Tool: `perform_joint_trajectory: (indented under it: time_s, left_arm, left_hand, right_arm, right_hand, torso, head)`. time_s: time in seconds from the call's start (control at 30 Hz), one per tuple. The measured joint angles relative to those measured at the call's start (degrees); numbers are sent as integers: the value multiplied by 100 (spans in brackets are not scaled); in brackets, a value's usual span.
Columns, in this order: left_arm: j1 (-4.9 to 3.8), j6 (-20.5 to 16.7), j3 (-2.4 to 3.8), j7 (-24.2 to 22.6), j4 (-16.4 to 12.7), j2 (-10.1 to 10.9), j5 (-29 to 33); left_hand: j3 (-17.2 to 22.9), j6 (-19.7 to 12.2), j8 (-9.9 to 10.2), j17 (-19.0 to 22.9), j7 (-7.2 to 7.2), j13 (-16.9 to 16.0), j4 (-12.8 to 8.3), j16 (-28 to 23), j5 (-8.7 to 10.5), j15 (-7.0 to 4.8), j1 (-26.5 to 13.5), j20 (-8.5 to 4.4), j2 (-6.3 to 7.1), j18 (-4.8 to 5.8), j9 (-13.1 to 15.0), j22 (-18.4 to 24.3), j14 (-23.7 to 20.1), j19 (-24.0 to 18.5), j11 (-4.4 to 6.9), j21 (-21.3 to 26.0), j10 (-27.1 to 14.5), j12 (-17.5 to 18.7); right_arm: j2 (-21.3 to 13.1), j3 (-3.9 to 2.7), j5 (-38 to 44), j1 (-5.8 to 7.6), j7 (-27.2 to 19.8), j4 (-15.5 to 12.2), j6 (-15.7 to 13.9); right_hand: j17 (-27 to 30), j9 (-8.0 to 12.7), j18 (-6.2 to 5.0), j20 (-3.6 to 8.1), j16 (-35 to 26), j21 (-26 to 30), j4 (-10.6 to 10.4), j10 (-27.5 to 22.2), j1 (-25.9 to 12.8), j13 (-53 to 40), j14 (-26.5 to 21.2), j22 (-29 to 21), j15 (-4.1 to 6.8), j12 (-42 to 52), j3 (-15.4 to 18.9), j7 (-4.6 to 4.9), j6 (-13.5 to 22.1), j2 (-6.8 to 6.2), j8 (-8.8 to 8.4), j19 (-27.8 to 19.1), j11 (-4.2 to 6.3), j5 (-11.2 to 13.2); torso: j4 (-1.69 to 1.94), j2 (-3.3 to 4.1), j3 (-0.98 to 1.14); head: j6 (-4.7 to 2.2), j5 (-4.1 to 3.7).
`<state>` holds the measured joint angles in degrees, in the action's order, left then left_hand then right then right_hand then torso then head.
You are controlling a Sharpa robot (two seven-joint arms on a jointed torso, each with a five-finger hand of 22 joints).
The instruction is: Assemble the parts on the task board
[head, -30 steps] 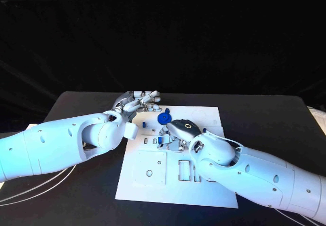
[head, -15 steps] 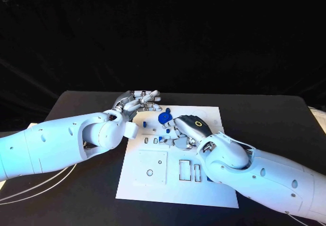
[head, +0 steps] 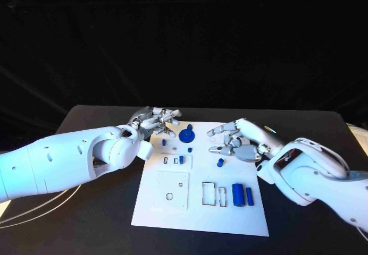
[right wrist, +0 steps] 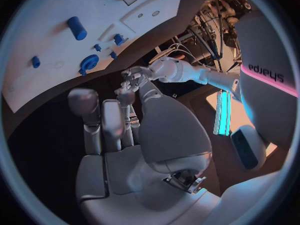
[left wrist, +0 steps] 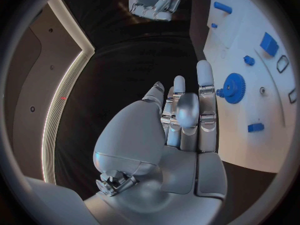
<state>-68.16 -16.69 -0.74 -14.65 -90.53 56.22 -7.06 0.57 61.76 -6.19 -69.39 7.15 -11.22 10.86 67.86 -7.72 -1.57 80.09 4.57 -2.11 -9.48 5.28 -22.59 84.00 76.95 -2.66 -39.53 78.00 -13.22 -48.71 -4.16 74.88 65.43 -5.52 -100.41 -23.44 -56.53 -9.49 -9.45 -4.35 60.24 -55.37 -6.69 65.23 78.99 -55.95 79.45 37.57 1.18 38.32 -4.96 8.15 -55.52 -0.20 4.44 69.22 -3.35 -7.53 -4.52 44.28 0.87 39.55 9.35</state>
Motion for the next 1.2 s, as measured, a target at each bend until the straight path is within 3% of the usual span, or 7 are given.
perform_joint_trajectory:
  time_s: [0.07, 0.13, 0.17, 0.27, 0.4, 0.7, 1.2]
  left_arm:
    - [-1, 164, 0, 464, -1, 41, -470]
    - [-5, 311, 1, 822, -13, 71, -841]
    - [-8, 406, 1, 1035, -25, 87, -1066]
    - [-27, 734, 1, 1769, -101, 127, -1853]
    - [-95, 1124, 1, 2698, -221, 131, -2817]
    - [-235, 1422, 4, 4128, -377, 78, -4089]
    - [-276, 1413, 4, 4976, -376, -223, -4660]
  left_hand:
    - [-74, 172, -157, -485, -117, -521, 87, 1427, 0, -105, -150, -110, 68, 255, 104, -1951, 0, 486, 125, -1644, 217, -635]
    - [-134, 207, -257, -540, -159, -1250, 146, 1905, 0, -121, -257, -146, 70, 370, 190, -2745, -3, 585, 193, -2313, 164, -1405]
    - [-172, 152, -381, -550, -235, -2177, 188, 2065, -20, -133, -265, -146, 75, 386, 308, -3154, -11, 577, 285, -2689, -64, -2321]
    - [-314, 211, -709, -556, -246, -3956, 457, 2197, 12, -140, -549, -189, 19, 419, 573, -3917, -4, 534, 245, -3295, -183, -4077]
    - [-472, 316, -1289, -556, -358, -5189, 570, 2197, 48, -221, -780, -263, -110, 506, 1122, -4599, 1, 607, 366, -3789, 28, -5283]
    - [-986, -288, -2178, -555, -445, -5737, 581, 2197, 118, -243, -1096, -263, -199, 553, 2290, -5081, -2, 607, 383, -4130, 23, -5765]
    - [-1305, -428, -2492, -554, -502, -5937, 588, 2197, 201, -282, -1267, -304, -201, 592, 2821, -5236, -3, 648, 437, -4256, 77, -5915]
  right_arm:
    - [-269, -52, -713, 53, -106, -10, 122]
    - [-408, -70, -1211, 88, -167, 19, 197]
    - [-475, -76, -1500, 110, -201, 46, 247]
    - [-676, -96, -2374, 194, -306, 192, 450]
    - [-843, -113, -3252, 264, -429, 475, 655]
    - [-905, -113, -4183, 290, -629, 707, 790]
    - [-837, -114, -4467, 294, -700, 783, 806]
  right_hand:
    - [984, -2, -79, 4, -1125, 762, 78, -41, 113, 659, -204, -796, 9, -803, -153, 15, 8, 16, 0, -181, 2, -23]
    - [1566, -12, -79, 4, -1902, 1180, 125, -39, 169, 1113, -333, -1131, 1, -1340, -269, 33, -10, -38, -2, -181, 3, -23]
    - [1758, -12, -79, -9, -2238, 1419, 137, -31, 171, 1388, -386, -1300, -38, -1652, -345, 29, -33, -42, -17, -194, -3, -11]
    - [2232, 42, -77, -168, -3224, 2187, 131, -173, 203, 2184, -950, -1762, -196, -2537, -499, 82, -23, -74, -78, -634, -131, 303]
    - [2905, 172, -76, -437, -4329, 3159, 146, 71, 268, 3357, -1104, -2399, -396, -3278, -606, 198, -23, -140, -78, -773, -225, 390]
    - [3253, 274, -75, -476, -4882, 3695, 182, 284, 169, 4127, -831, -2797, -424, -3439, -587, 230, -55, -239, -78, -413, -299, 377]
    - [3367, 318, -75, -498, -5103, 3960, 203, 290, 117, 4435, -801, -2992, -454, -3439, -433, 299, -130, -291, -77, -311, -347, 109]
  torso:
    - [-28, -36, -2]
    - [-47, -62, -3]
    - [-56, -75, -7]
    - [-86, -122, -17]
    - [-109, -179, -31]
    - [-110, -244, -35]
    - [-111, -246, -27]
  head:
    - [13, 11]
    - [23, 26]
    - [31, 35]
    - [54, 57]
    - [71, 85]
    - [141, 131]
    - [185, 179]
